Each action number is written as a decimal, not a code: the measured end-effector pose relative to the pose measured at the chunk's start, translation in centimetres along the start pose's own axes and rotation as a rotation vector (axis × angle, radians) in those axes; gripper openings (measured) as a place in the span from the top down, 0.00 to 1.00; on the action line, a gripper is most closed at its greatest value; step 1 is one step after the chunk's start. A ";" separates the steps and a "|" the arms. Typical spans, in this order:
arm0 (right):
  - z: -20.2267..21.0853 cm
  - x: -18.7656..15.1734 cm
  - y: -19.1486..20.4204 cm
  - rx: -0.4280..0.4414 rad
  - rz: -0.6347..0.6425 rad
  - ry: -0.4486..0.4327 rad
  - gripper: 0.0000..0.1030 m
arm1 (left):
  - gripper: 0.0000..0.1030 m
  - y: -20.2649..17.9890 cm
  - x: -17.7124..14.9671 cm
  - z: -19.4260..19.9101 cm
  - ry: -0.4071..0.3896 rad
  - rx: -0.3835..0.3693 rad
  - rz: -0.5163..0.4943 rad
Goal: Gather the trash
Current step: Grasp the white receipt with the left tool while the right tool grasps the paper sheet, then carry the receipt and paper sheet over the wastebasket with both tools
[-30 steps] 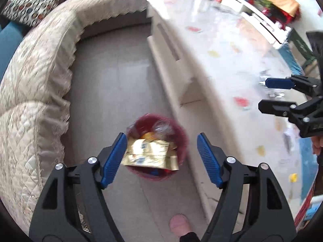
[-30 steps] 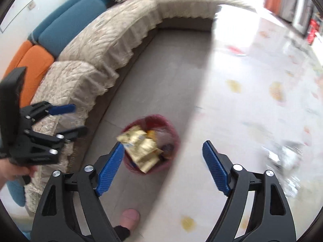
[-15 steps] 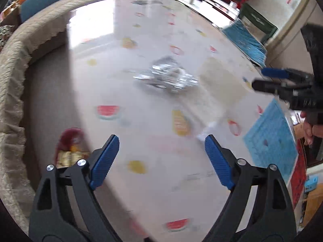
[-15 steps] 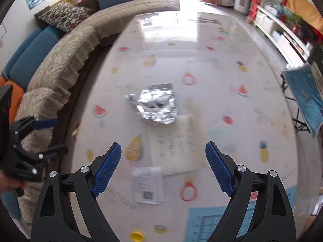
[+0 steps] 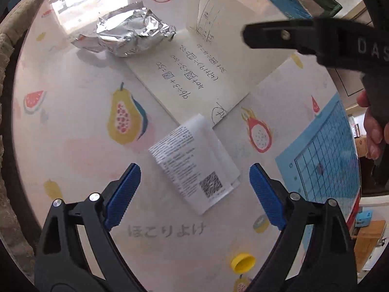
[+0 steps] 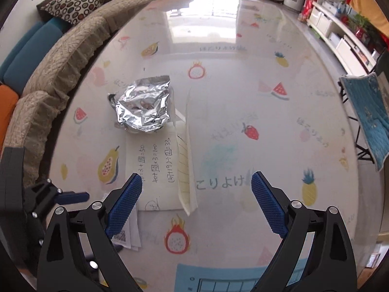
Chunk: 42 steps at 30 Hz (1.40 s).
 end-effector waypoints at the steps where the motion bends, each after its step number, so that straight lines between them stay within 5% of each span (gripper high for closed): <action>1: -0.2 0.2 0.1 0.003 0.006 -0.006 0.12 | 0.14 -0.1 0.1 -0.3 -0.001 0.006 0.007; 5: -1.0 0.9 -0.3 0.022 -0.007 -0.001 0.15 | 0.14 -0.7 0.1 -1.4 -0.009 0.043 0.032; 10: -1.8 0.9 -1.2 0.036 -0.023 0.045 0.48 | 0.22 -1.1 -0.2 -2.1 -0.005 0.083 0.006; 13: -2.0 0.9 -1.5 0.044 -0.032 0.054 0.67 | 0.36 -0.9 -0.2 -2.0 -0.013 0.128 -0.022; 15: -2.1 0.8 -1.8 0.038 -0.039 0.060 0.75 | 0.62 -0.8 0.3 -1.7 -0.019 0.155 -0.039; 19: -1.9 0.7 -2.0 0.059 -0.065 0.059 0.89 | 0.76 -0.5 0.4 -1.5 -0.013 0.141 -0.042; 26: -0.2 0.9 -3.2 0.054 -0.094 0.027 0.94 | 0.99 0.7 1.1 1.0 -0.055 0.107 -0.034; 42: 3.7 0.1 -5.1 0.065 -0.146 -0.023 0.97 | 1.00 2.8 0.2 6.4 -0.130 0.073 0.031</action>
Point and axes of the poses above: each gripper's, at about its wrist camera, not at the fingertips, and z roughly against the way its jaws point, y to its left, x to its top, the point moved 7 cm from there along -z, roughly the way its jaws point
